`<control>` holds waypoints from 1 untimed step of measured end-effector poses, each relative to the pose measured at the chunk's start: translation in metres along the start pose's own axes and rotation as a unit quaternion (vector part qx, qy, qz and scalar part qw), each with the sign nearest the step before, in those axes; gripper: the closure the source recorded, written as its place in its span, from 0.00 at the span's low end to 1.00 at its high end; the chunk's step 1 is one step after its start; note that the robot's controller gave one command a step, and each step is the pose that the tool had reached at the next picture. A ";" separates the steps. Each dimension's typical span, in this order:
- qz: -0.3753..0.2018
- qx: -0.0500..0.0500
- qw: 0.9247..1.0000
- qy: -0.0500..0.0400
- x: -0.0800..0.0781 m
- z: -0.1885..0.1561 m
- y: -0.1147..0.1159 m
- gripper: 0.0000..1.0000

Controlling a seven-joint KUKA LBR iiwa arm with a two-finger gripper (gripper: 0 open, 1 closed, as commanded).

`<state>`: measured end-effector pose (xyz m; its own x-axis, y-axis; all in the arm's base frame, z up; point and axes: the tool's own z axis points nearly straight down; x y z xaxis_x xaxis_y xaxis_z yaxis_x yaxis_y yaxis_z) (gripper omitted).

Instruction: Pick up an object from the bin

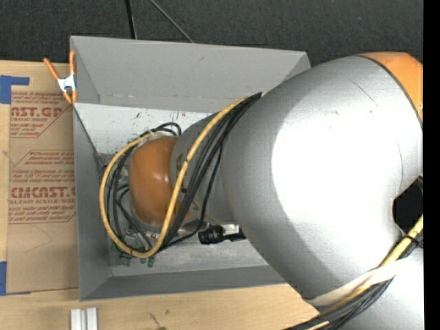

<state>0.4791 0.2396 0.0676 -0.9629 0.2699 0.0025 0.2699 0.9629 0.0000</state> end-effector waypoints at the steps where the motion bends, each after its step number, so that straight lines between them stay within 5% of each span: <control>1: -0.001 -0.003 1.000 -0.004 -0.001 -0.104 0.002 1.00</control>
Offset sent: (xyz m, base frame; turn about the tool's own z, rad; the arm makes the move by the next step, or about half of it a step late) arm 0.0001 0.0000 0.1003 0.0000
